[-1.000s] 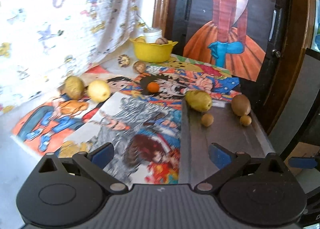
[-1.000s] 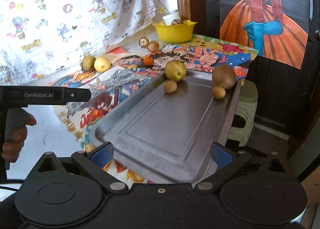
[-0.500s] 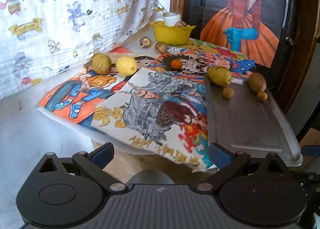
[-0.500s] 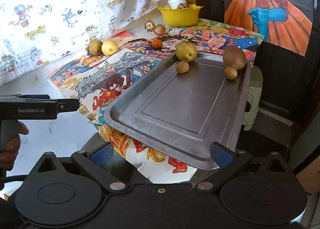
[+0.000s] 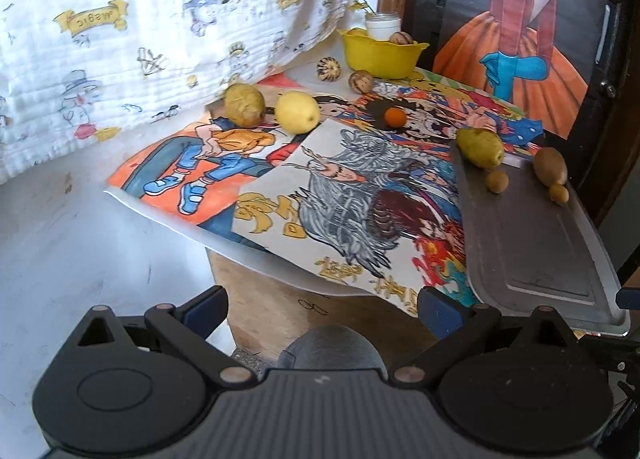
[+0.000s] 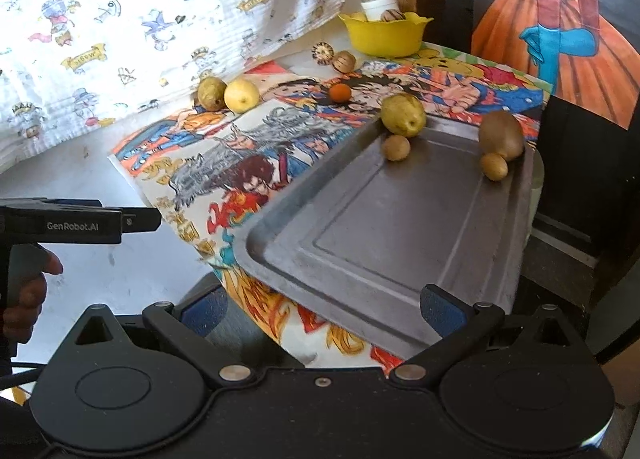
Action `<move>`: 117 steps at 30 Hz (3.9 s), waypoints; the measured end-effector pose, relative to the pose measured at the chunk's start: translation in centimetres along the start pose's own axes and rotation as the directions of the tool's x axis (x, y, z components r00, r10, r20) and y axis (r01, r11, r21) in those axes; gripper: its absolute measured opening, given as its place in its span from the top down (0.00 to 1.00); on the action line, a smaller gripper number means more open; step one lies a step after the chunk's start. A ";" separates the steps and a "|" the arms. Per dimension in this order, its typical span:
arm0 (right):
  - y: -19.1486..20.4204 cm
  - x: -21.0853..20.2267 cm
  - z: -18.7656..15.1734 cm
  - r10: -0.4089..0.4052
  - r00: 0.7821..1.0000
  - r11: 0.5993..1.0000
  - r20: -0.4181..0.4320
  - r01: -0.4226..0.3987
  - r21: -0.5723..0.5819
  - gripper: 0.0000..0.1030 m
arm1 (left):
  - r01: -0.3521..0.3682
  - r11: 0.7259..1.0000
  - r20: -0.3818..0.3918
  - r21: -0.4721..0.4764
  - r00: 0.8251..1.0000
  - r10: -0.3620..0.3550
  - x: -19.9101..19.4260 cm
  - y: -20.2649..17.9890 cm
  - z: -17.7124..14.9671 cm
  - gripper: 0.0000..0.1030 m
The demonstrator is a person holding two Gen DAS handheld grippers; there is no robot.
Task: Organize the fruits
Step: 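Open both tools and withdraw them from the tray, then move the left tool toward the yellow lemon while the right tool approaches the orange, then close the left tool on the small orange while the right tool grasps the brown oval fruit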
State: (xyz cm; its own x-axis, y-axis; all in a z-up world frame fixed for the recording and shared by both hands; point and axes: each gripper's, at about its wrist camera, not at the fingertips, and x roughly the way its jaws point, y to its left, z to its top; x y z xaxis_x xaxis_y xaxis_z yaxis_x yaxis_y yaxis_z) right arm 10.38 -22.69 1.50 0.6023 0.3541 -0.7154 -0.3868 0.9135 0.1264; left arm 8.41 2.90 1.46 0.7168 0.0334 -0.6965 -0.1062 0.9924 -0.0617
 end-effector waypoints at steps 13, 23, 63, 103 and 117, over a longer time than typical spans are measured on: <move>1.4 1.2 3.4 0.081 0.995 0.996 0.056 -0.078 -0.046 0.01 | -0.058 0.997 -0.006 -0.059 0.998 0.058 0.9 2.7 1.7 0.00; 0.9 2.1 6.5 0.103 0.987 0.992 0.121 -0.093 -0.081 0.01 | -0.087 0.994 0.003 -0.069 0.996 0.087 1.9 3.7 3.4 0.00; -2.5 16.1 18.6 0.017 0.982 0.978 0.186 0.023 -0.209 0.01 | 0.009 0.971 0.100 -0.240 0.995 0.016 13.1 4.7 13.9 0.00; -8.4 19.8 29.7 0.141 0.985 0.955 0.098 -0.109 -0.276 0.01 | 0.058 0.997 0.206 0.050 0.976 -0.068 15.6 1.1 19.8 0.00; -9.4 31.0 36.2 0.276 0.955 0.948 -0.112 -0.290 -0.131 0.17 | 0.276 0.935 0.138 0.224 0.940 -0.311 21.6 -3.9 18.7 0.05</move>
State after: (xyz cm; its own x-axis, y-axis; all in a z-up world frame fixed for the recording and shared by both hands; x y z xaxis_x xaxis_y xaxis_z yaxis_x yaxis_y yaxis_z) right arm 58.00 -13.03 3.03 0.3899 0.5678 -0.7249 -0.6329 0.7371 0.2369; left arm 37.16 1.97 0.06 0.8023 -0.2610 -0.5369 0.2530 0.9633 -0.0903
